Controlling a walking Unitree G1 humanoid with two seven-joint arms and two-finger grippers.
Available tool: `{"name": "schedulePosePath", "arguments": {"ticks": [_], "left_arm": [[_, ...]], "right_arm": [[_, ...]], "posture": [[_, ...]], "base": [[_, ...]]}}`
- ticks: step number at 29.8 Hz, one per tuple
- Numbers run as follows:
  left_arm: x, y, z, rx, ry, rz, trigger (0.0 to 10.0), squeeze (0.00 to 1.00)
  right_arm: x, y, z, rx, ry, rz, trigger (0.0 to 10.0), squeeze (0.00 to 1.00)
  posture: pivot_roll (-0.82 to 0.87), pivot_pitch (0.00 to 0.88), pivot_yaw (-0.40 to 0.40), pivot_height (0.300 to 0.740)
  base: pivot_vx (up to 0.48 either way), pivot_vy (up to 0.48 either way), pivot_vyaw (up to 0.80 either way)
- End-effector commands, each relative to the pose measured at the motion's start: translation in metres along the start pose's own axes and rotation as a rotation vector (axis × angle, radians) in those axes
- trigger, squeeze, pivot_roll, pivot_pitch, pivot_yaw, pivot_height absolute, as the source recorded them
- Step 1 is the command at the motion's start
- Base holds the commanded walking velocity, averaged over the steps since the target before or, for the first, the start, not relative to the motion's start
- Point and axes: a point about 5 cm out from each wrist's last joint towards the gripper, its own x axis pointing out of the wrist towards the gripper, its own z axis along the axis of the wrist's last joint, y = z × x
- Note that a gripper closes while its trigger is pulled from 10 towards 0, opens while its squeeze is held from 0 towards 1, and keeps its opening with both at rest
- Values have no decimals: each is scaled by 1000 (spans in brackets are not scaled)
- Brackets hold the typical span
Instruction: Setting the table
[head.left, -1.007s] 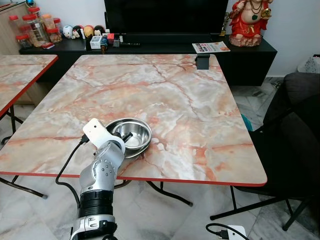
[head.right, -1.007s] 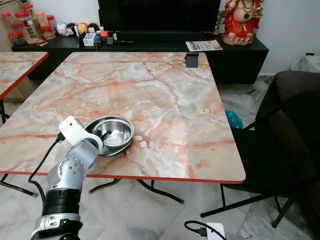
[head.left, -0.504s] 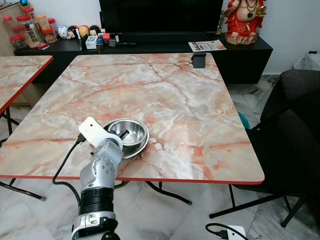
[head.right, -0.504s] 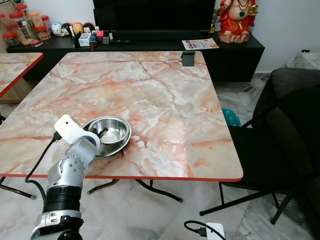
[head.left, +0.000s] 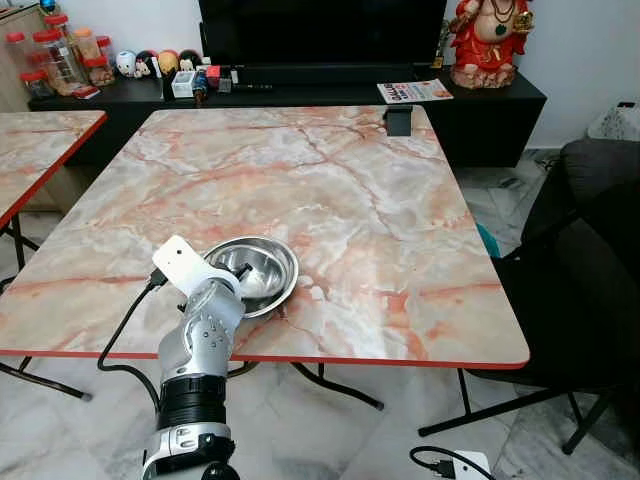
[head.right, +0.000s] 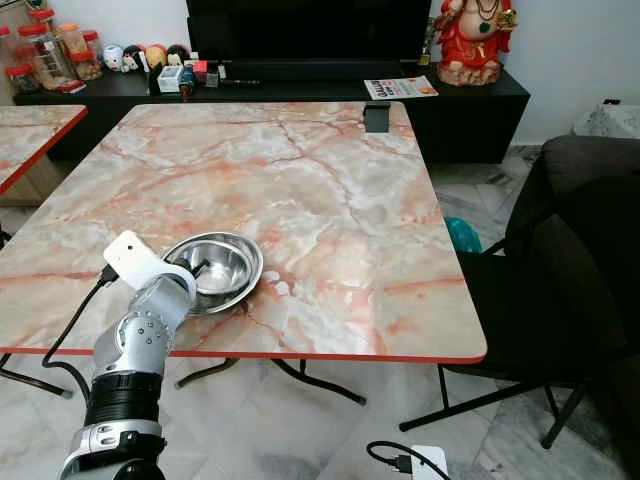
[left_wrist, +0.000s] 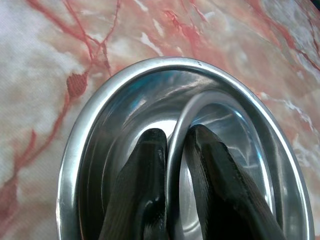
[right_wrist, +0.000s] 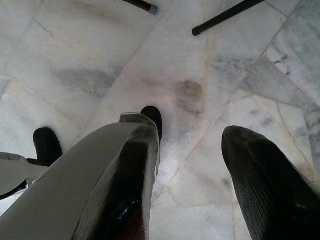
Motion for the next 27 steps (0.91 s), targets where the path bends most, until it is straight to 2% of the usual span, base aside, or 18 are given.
{"name": "schedulePosePath", "arguments": {"ticks": [1, 8, 16, 23, 24, 25, 26, 27], "left_arm": [[-1, 0, 6, 3, -25, 8, 10000, 0], [-1, 0, 10, 21, -40, 14, 10000, 0], [-11, -6, 40, 243, -207, 27, 10000, 0], [-14, -9, 45, 280, -241, 6, 10000, 0], [-20, -17, 58, 308, -354, -81, 10000, 0], [-20, -17, 58, 308, -354, -81, 10000, 0], [-24, -19, 67, 348, -455, -124, 10000, 0], [-25, -18, 70, 365, -489, -126, 10000, 0]], "right_arm": [[0, 1, 0, 9, -3, -2, 10000, 0], [0, 1, 0, 10, -4, -2, 10000, 0], [0, 2, 3, 7, -8, 2, 10000, 0], [1, 2, 4, 6, -10, 4, 10000, 0], [1, 3, 6, 7, -16, 7, 10000, 0], [1, 3, 6, 7, -16, 7, 10000, 0], [1, 3, 7, 14, -22, 7, 10000, 0], [1, 3, 8, 19, -25, 6, 10000, 0]], "posture": [[-73, 0, 20, 740], [-72, 0, 19, 740], [-59, 0, 14, 740], [-53, 0, 13, 740], [-51, 0, 13, 740], [-51, 0, 13, 740], [-50, 0, 12, 740], [-50, 0, 12, 740]], "base": [[0, 0, 0], [0, 0, 0], [0, 0, 0], [0, 0, 0], [0, 0, 0], [0, 0, 0], [0, 0, 0], [0, 0, 0]]}}
